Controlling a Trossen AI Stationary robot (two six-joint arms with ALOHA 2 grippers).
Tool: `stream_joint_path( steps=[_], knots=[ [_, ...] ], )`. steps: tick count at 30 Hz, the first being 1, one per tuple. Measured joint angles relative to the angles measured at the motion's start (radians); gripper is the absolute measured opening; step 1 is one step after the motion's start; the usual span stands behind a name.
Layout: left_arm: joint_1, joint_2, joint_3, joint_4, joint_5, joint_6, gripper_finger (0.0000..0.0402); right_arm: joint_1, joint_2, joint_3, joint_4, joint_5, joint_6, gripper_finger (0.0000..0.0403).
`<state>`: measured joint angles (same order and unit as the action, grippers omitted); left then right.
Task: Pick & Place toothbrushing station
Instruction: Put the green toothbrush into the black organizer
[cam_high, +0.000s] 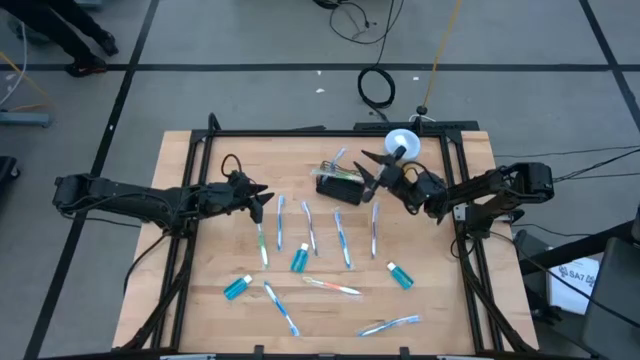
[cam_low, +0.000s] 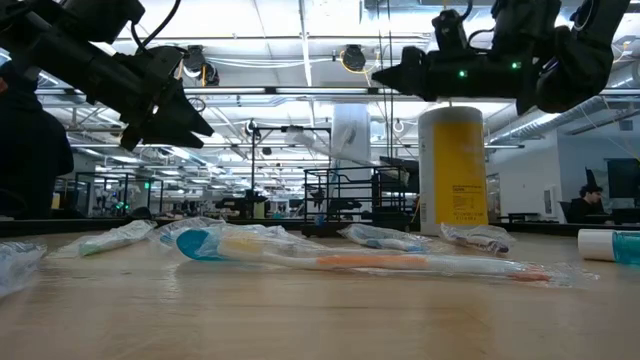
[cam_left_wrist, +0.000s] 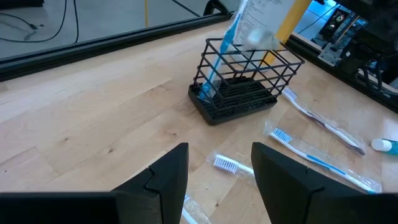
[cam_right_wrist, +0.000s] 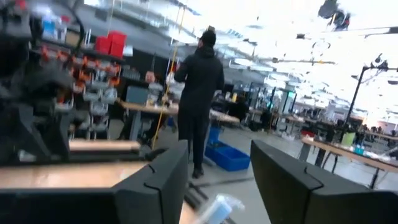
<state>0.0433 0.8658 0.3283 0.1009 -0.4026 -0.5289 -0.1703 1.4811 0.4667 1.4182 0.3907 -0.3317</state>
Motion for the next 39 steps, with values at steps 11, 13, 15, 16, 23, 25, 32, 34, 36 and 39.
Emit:
stream_joint_path(
  steps=[11,13,15,16,23,25,32,34,36,39],
  knots=[
    [0.000,0.000,0.000,0.008,0.000,0.000,0.0180,0.001,-0.039,0.224,-0.513,-0.289,0.041,0.0198],
    [0.000,0.000,0.000,0.008,0.000,0.000,0.0179,0.002,-0.039,0.334,-0.792,-0.287,0.008,0.0208],
    [0.000,0.000,0.000,0.008,0.000,0.000,0.0180,0.002,-0.033,0.443,-1.061,-0.286,0.005,0.0215],
    [0.000,0.000,0.000,0.007,0.000,0.002,0.0180,0.000,-0.017,0.496,-1.159,-0.286,0.005,0.0216],
    [0.000,0.000,0.000,0.006,0.000,0.007,0.0180,-0.014,0.088,0.618,-1.340,-0.288,-0.018,0.0211],
    [0.000,0.000,0.000,0.006,0.000,0.004,0.0179,-0.020,0.125,0.618,-1.331,-0.287,-0.021,0.0211],
    [0.000,0.000,0.000,0.001,0.001,0.004,0.0179,-0.021,0.207,0.617,-1.244,-0.283,-0.037,0.0210],
    [0.000,0.000,0.000,0.000,0.001,0.008,0.0180,-0.025,0.218,0.616,-1.217,-0.273,-0.052,0.0205],
    [0.000,0.000,0.000,-0.001,0.001,0.008,0.0179,-0.029,0.224,0.616,-1.181,-0.221,-0.052,0.0194],
    [0.000,0.000,0.000,-0.001,0.001,0.010,0.0179,-0.047,0.223,0.616,-1.171,-0.178,-0.057,0.0168]
  ],
)
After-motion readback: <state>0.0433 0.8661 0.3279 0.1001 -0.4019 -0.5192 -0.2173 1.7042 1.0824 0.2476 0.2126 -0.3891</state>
